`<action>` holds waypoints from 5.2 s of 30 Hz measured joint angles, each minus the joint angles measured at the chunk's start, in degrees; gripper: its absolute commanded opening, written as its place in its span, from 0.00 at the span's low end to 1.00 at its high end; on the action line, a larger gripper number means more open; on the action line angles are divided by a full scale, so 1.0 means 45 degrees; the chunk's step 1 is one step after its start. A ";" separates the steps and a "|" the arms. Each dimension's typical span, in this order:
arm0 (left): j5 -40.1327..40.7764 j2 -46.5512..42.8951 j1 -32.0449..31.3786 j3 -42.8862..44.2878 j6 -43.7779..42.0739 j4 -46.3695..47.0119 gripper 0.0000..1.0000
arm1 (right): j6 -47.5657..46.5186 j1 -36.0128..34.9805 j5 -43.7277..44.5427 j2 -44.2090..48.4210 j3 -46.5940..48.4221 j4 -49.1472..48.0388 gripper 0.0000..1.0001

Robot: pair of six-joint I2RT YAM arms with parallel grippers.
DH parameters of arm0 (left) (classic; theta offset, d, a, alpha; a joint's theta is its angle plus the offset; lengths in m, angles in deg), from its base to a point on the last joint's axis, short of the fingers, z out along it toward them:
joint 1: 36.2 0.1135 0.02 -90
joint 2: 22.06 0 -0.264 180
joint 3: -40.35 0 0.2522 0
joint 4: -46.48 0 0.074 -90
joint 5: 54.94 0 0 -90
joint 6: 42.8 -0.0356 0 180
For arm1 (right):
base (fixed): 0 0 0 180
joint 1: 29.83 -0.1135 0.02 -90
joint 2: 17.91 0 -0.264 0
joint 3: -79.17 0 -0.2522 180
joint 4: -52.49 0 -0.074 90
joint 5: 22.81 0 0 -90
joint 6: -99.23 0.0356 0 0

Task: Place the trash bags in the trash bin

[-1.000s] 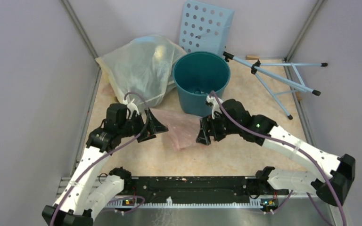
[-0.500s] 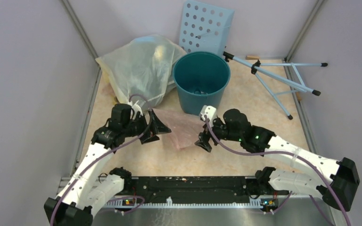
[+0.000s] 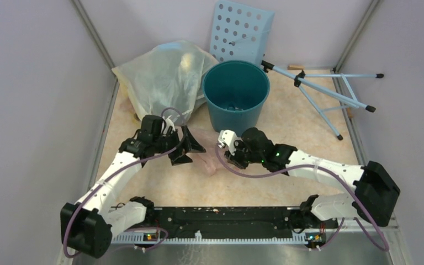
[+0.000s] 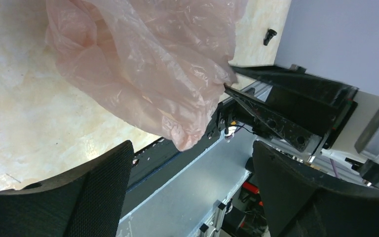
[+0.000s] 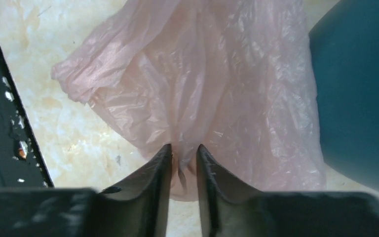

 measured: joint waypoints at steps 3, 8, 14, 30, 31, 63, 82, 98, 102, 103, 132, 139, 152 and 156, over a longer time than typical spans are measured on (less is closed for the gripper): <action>-0.0015 0.0544 0.0000 0.0374 -0.0078 -0.0068 0.93 | 0.0306 -0.0015 -0.0049 -0.0457 0.0170 0.0151 0.00; -0.0073 0.1039 0.0000 0.1642 -0.0340 -0.0029 0.91 | 0.1962 -0.0044 0.0019 -0.0491 0.1326 0.1078 0.00; 0.0015 0.1656 -0.0126 0.3993 -0.1928 -0.0952 0.98 | 0.5328 0.0452 -0.0850 -0.0835 0.5032 0.4269 0.00; 0.5260 -0.1049 -0.4847 0.4507 -0.6479 -0.0515 0.99 | 1.0812 0.2283 -0.3871 -0.1598 0.5790 0.5926 0.00; 0.5731 -0.0942 -0.5362 0.4410 -0.6674 -0.0486 0.99 | 1.1026 0.2283 -0.3949 -0.1598 0.5702 0.5799 0.00; 1.0642 -0.0743 -0.3536 0.2118 -0.3993 -0.1880 0.00 | 1.0783 0.2589 -0.3201 -0.0976 0.5605 0.6557 0.00; 0.5513 0.0894 -0.1957 0.2259 -0.5688 -0.1632 0.92 | 1.0953 0.4265 -0.2924 -0.0889 0.5479 0.6499 0.00; 0.6139 -0.0097 -0.1855 0.0068 -0.4041 -0.0282 0.73 | 1.2386 0.4745 -0.4643 -0.1180 0.4585 0.3774 0.00; 0.5926 -0.0787 -0.1307 -0.0957 -0.3585 0.1088 0.70 | 1.2551 0.4935 -0.4945 -0.1010 0.4333 0.3439 0.00; 0.5863 -0.1166 -0.1185 -0.1379 -0.3463 0.1496 0.70 | 1.2570 0.4998 -0.5017 -0.0976 0.4279 0.3361 0.00; 0.6290 0.0296 -0.0670 -0.5396 -0.1064 1.1157 0.24 | 1.3648 0.5824 -0.6829 0.0029 0.2681 0.1287 0.00; 0.7412 0.0889 -0.0661 -0.3575 -0.1787 0.9287 0.00 | 1.2847 0.5863 -0.6407 0.0107 0.2968 0.2419 0.00; 0.7864 0.0865 -0.0646 0.1316 -0.4945 -0.0282 0.00 | 0.9471 0.6071 -0.1860 0.0588 0.3633 0.6373 0.57; 0.6518 0.0865 -0.0646 0.1341 -0.4527 -0.1224 0.00 | 0.8990 0.6101 -0.1545 0.1156 0.3594 0.6781 0.60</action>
